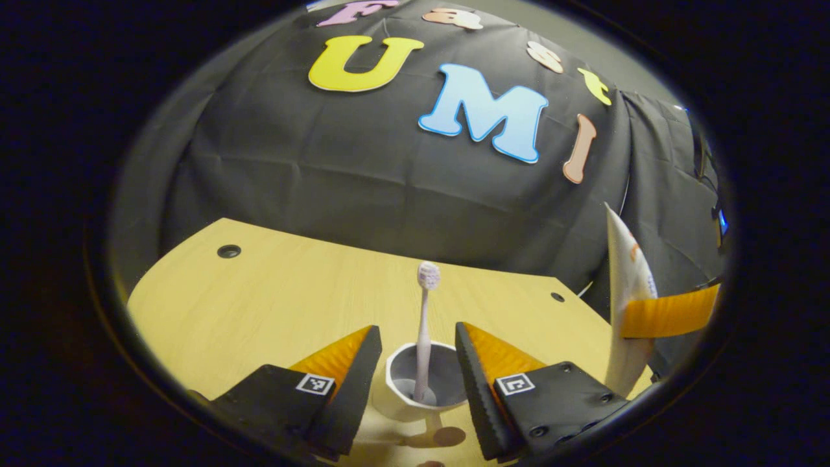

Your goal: Put the toothbrush and toothpaste on the desktop into the cup, then pick up the cup and place it on the coaster on the desktop.

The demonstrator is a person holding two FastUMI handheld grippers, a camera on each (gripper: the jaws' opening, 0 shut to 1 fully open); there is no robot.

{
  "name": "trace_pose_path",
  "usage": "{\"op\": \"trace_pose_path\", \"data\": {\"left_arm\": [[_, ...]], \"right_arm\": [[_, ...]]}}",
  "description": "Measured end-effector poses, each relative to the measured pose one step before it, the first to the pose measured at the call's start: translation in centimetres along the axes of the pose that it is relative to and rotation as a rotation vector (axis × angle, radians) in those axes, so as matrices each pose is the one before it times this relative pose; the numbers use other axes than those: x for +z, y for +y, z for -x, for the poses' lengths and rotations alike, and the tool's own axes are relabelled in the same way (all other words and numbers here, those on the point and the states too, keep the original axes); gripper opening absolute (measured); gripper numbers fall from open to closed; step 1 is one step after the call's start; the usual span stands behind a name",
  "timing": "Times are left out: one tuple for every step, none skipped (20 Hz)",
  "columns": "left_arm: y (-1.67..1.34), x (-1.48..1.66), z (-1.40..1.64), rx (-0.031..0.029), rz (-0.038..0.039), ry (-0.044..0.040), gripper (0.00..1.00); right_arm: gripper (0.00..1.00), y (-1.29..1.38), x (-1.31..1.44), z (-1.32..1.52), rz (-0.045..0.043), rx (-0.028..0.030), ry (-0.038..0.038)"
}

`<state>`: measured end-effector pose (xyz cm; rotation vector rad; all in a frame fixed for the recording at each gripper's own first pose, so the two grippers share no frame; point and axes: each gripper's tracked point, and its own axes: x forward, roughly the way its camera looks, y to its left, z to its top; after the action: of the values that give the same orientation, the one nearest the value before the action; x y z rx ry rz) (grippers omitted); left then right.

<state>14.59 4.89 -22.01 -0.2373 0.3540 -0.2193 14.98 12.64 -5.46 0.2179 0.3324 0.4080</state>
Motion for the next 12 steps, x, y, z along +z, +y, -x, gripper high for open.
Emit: {"op": "trace_pose_path", "data": {"left_arm": [[0.401,0.32,0.778,0.01714,0.00375,-0.00367,0.76],[-0.11,0.042,0.723,-0.00912,0.00698,0.00143,0.77],[0.212,0.085,0.963,0.00982,0.00274,0.00237,0.8],[0.071,-0.02,0.564,0.00284,0.00055,0.00632,0.83],[0.31,-0.033,0.688,0.0106,0.00466,0.00598,0.87],[0.412,-0.259,0.698,0.00503,0.00594,0.00957,0.87],[0.355,-0.198,0.744,0.00586,0.0071,0.01024,0.9],[0.435,-0.271,0.722,0.00642,0.00589,0.00822,0.87],[0.413,-0.38,0.695,0.00581,0.00301,0.00924,0.9],[0.389,-0.483,0.544,0.00711,0.00439,0.01066,0.9],[0.355,-0.473,0.619,0.00082,0.00492,0.01117,0.9],[0.232,-0.551,0.454,0.0027,0.00492,0.01205,0.9]], "right_arm": [[0.15,0.534,0.336,-0.713,0.00442,0.01379,-0.00799],[0.15,0.406,0.511,-0.868,0.00669,0.01243,-0.01162],[0.15,0.439,0.415,-0.654,0.00758,0.01004,-0.01281],[0.14,0.336,0.223,-0.811,0.00953,0.01088,-0.01038],[0.14,0.231,0.373,-0.713,0.00708,0.00611,-0.01132],[0.14,0.276,0.352,-0.776,0.00553,0.0079,-0.0168],[0.15,0.339,0.357,-0.672,0.00298,0.00815,-0.0146],[0.15,0.13,0.229,-0.783,0.00011,0.00708,-0.00991],[0.15,0.225,0.18,-0.651,-0.00104,0.00639,-0.00524],[0.15,0.196,0.003,-0.756,0.00367,0.00057,-0.00595],[0.15,0.084,-0.12,-0.682,0.0118,-0.00508,-0.0001],[0.14,0.216,-0.293,-0.751,0.0117,-0.0029,0.00308]]}}
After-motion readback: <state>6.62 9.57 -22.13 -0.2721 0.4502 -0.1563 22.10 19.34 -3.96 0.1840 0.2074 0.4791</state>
